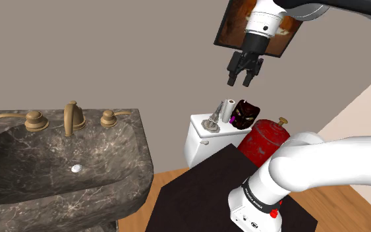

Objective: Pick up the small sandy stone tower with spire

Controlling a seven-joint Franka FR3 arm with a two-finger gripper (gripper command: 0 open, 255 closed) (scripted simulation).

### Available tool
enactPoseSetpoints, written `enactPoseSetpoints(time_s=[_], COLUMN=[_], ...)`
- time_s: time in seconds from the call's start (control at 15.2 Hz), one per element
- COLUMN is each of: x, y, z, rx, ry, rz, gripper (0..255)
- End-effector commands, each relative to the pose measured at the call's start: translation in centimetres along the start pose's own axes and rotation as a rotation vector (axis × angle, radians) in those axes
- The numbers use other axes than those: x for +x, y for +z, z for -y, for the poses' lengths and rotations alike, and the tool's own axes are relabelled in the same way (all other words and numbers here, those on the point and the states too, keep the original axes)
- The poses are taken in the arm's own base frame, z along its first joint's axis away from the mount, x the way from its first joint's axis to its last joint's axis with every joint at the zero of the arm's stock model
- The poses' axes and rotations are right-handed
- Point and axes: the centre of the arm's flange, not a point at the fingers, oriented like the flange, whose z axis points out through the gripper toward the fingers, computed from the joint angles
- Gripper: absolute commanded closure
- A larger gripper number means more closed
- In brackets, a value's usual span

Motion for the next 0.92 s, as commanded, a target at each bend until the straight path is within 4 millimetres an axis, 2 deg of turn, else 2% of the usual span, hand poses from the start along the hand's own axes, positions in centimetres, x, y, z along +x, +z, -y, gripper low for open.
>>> enactPoseSetpoints(time_s=[0.0,0.86], x=[0.0,9.0], y=[0.0,7.2], z=[0.0,-12.0], rx=[0.000,-0.030], ry=[0.000,0.006], rz=[0.000,-0.028], gripper=[0,0])
